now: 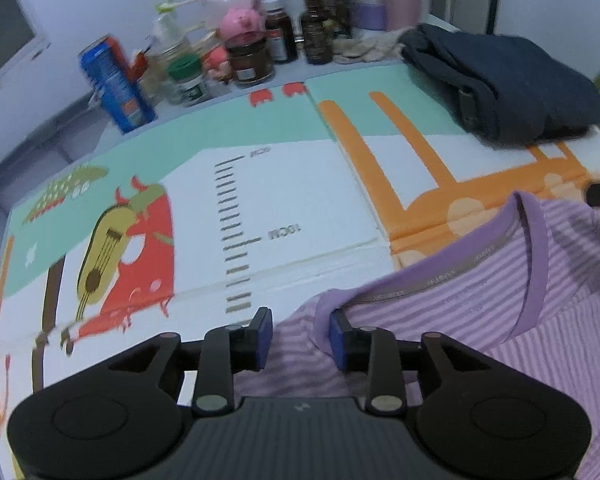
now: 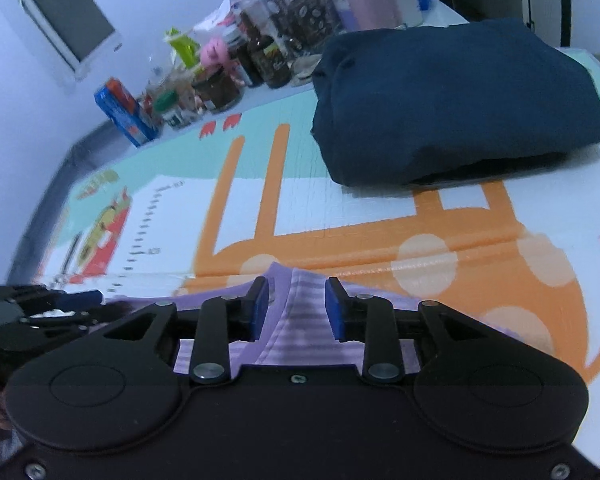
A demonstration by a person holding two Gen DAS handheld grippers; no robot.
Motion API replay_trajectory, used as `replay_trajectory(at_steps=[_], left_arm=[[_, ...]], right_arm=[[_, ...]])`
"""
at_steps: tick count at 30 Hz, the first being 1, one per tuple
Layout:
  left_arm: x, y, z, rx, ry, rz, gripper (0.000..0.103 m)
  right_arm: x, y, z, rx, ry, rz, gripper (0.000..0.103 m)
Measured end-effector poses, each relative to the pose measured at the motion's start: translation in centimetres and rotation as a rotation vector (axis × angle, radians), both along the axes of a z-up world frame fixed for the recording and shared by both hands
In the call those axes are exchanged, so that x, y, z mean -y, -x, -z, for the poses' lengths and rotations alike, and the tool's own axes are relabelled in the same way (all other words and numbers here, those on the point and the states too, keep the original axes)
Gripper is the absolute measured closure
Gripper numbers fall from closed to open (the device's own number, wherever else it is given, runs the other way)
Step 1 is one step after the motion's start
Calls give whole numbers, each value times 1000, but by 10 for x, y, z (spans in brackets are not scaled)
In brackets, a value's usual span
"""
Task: Fold clothes
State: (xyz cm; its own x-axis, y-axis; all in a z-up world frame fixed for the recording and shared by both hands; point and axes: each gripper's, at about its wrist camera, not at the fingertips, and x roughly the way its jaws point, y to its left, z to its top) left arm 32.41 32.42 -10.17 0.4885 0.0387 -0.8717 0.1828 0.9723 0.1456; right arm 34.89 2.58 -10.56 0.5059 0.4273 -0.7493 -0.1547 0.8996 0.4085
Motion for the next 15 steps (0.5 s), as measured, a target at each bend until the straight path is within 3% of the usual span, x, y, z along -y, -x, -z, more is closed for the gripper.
replay_trajectory(at_steps=[1,3,8,12,15], left_arm=[[-3,1,-2,-2,12,-18,63],[-9,6,-9,3,35,-51,62],[-2,34,-30,43,60,-45,61],[7,64,-43,81,75,-61,44],[6,83,-47,96,113,-116,42]], right_arm=[[6,5,-3,0,-10,9,72],[17,15,-8,-1,-19,25,60],[42,47,-12,-20,-22,44,59],[61,75,-11,-38,-42,75,59],[77,94,-9,-51,-97,117,59]])
